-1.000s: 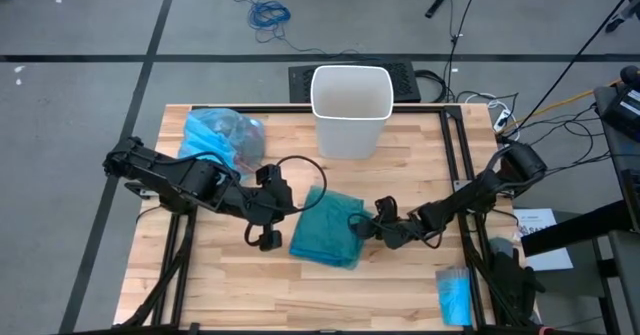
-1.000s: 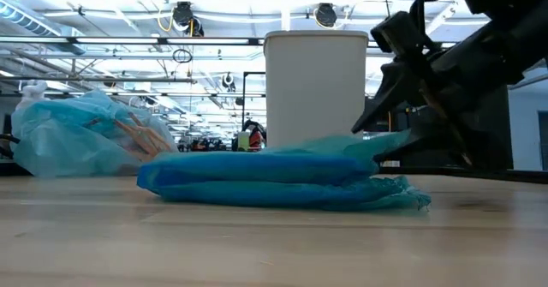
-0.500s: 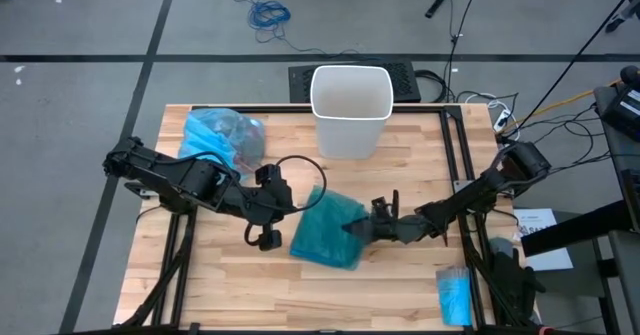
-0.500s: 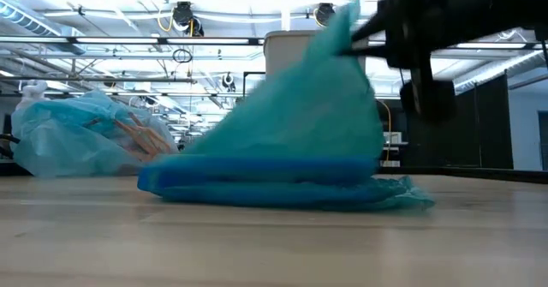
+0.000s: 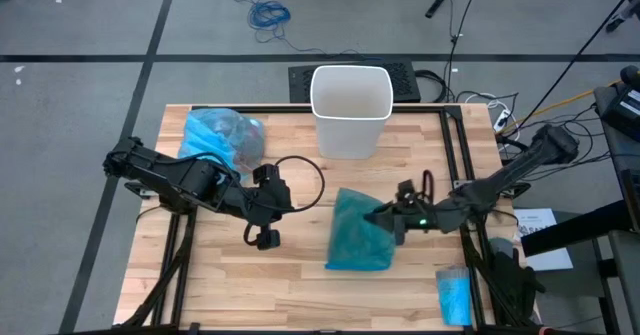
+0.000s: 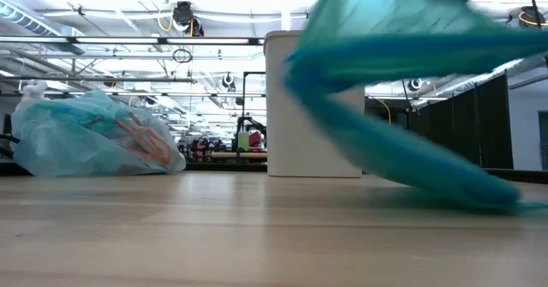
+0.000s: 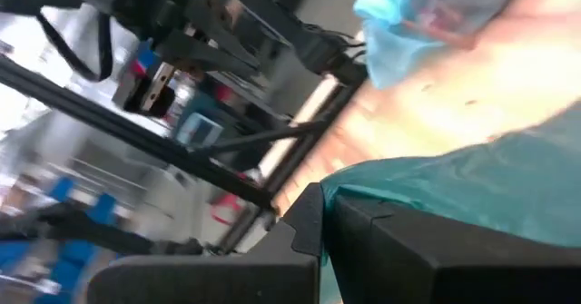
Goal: Place trash/remove bag and relplace
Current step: Insert the new blue trash bag into the white trash bin
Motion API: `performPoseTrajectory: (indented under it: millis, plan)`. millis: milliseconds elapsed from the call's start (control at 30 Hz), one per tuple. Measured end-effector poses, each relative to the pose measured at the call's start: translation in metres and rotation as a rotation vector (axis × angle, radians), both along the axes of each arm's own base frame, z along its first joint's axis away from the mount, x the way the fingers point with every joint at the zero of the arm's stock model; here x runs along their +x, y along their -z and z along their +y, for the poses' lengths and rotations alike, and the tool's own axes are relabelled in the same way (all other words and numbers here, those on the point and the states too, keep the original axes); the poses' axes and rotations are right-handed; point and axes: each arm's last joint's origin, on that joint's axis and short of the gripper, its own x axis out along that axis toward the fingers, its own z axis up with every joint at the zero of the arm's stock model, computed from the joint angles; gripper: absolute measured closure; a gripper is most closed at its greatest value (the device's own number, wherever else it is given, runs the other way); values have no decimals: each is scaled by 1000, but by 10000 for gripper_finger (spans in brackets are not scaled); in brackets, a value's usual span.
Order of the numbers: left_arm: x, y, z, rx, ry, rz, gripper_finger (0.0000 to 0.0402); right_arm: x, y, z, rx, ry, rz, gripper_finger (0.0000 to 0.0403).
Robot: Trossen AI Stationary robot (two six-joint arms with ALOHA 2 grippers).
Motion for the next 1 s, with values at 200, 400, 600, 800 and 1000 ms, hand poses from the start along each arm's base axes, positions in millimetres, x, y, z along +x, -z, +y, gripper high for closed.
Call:
performPoseTrajectory:
  millis: [200, 400, 600, 800, 1000]
  plan:
    - [0, 0, 0, 0, 0, -1, 402, -17, -66, -6, -128, -25, 135, 403]
    - [2, -2, -1, -9, 0, -24, 402, 3, -74, -9, -197, -37, 199, 403]
    - [3, -3, -2, -30, 13, -33, 402, 54, -32, -2, -183, -95, 348, 403]
    - [2, -3, -2, -56, 37, -24, 402, 119, 18, 13, -143, -211, 321, 403]
    - [-8, -10, -3, -108, 85, -30, 402, 165, 66, 19, -58, -297, 245, 403]
